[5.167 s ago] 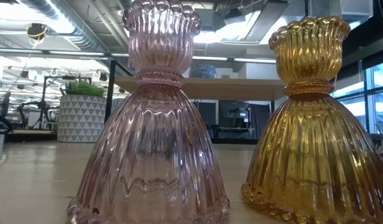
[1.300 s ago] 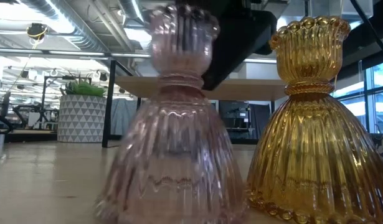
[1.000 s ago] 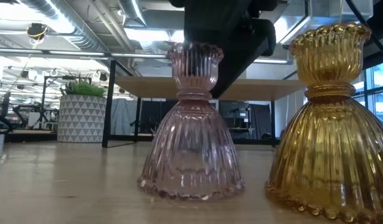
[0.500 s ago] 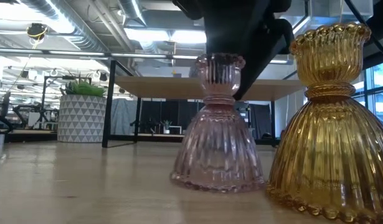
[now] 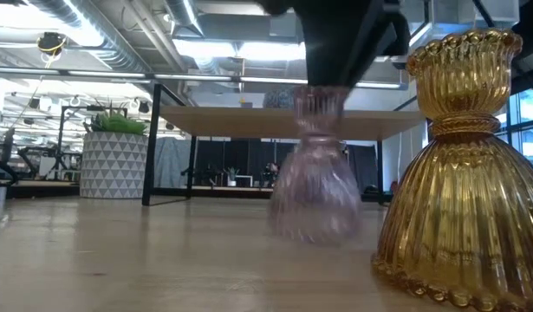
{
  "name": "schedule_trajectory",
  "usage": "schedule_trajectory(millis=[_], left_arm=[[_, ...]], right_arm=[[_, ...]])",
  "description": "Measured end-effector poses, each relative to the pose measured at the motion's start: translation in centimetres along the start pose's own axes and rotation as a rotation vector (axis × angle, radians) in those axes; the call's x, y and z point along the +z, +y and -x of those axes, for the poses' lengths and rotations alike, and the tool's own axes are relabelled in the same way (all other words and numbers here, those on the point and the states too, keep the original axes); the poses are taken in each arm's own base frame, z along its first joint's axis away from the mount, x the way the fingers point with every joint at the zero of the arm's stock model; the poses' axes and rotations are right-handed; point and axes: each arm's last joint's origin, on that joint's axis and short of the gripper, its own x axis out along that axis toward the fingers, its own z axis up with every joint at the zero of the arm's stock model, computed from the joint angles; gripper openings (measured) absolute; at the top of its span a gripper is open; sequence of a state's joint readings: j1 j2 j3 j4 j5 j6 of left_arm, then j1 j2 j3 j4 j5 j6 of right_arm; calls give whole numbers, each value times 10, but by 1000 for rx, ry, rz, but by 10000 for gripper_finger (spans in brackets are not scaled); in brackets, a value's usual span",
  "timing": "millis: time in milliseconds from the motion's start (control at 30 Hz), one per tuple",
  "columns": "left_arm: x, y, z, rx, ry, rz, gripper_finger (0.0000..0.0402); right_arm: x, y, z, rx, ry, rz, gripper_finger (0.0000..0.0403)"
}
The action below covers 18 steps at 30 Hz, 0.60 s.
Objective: Pick & Place candle stick holders
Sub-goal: Put the right pink candle holder on the shelf
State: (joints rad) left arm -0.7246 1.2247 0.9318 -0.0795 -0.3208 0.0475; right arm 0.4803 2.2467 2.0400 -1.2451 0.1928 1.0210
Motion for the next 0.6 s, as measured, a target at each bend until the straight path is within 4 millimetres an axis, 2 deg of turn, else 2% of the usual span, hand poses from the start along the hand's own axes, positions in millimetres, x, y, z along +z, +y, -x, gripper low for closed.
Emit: schedule_trajectory(millis=[267,467,600], left_arm=[[-2,-1,-4,1,14,-21,86],[-5,-1,-9,4,31,-26,86],[-5,-1,-9,4,31,-25,86]], right_arm=[[7,-4,32,-34,-56,5,38],[8,-9,52,-53,-43,26,37],[10,-17,72,-70,-29,37,36]])
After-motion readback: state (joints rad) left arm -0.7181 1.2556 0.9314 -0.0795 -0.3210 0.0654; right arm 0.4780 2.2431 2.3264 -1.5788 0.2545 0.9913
